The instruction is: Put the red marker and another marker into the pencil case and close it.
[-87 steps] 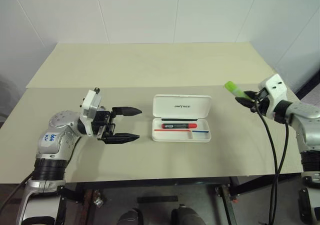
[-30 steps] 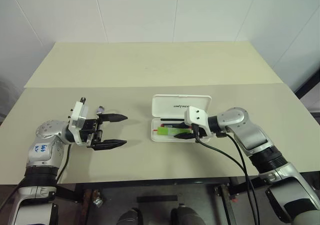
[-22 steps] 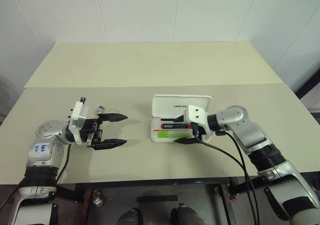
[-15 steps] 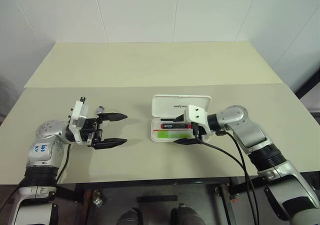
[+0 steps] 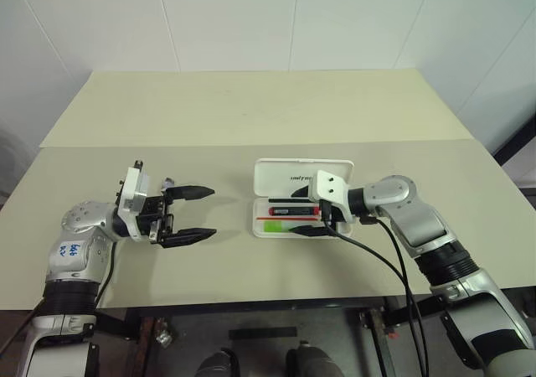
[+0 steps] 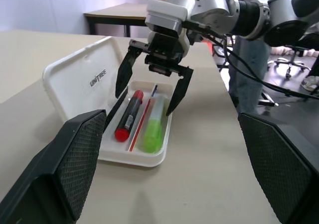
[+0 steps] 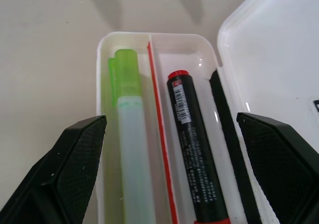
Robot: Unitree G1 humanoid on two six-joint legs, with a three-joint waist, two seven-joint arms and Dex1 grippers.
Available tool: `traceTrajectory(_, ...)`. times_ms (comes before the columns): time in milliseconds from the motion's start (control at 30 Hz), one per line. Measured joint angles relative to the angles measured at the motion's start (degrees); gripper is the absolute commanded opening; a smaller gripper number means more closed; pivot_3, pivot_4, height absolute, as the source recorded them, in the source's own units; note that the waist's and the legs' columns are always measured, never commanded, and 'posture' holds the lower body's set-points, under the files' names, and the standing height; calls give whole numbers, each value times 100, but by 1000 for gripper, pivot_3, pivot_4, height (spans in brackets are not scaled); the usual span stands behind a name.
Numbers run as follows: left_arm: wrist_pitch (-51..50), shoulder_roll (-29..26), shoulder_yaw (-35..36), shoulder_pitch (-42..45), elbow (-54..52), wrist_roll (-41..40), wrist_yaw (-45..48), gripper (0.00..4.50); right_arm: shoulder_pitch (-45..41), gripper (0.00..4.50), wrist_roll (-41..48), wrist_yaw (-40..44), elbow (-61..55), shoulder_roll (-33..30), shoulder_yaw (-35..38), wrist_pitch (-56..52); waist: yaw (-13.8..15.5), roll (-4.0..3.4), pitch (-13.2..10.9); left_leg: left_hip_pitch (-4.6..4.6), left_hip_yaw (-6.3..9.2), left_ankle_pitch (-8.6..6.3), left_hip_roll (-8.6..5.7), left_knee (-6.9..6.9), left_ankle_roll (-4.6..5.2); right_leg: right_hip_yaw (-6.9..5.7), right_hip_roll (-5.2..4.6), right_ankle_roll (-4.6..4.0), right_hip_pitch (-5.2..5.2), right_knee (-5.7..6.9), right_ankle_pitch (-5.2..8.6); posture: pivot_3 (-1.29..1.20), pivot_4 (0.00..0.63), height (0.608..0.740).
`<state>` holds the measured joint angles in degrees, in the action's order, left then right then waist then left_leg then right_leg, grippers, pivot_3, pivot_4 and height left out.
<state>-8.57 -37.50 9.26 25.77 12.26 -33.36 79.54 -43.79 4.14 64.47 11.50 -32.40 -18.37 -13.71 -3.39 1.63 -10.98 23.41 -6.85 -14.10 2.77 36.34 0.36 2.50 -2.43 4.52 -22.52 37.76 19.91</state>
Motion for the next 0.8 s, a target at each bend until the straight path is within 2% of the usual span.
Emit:
traceTrajectory(300,-32,3,386,-347,-766,10,-1072,4500,258,4443,49,-100,-256,-29,135,-163,11,0,0,-1,1,-1,0,0,2,0,-1,0,1,0,0,0,150,740)
traceTrajectory(467,-615,189,644,-543,-1258,207,-2782,4500,444,4443,455,-14,-894,-248,570,-489,22,0,0,-2,7,-9,0,-3,16,-2,-2,1,5,0,0,0,150,740)
traceTrajectory(567,-1167,483,776,-659,-1517,292,-3919,4500,623,4443,761,87,-1246,-394,827,-666,30,3,1,-2,9,-10,0,-3,16,-5,-2,2,7,-1,-1,0,150,740)
traceTrajectory(800,-1858,730,823,-537,-1578,715,-5584,4500,1002,4443,1409,361,-1614,-626,1237,-848,36,8,1,-8,10,-8,-2,-3,14,-7,-1,3,12,0,-2,0,150,740)
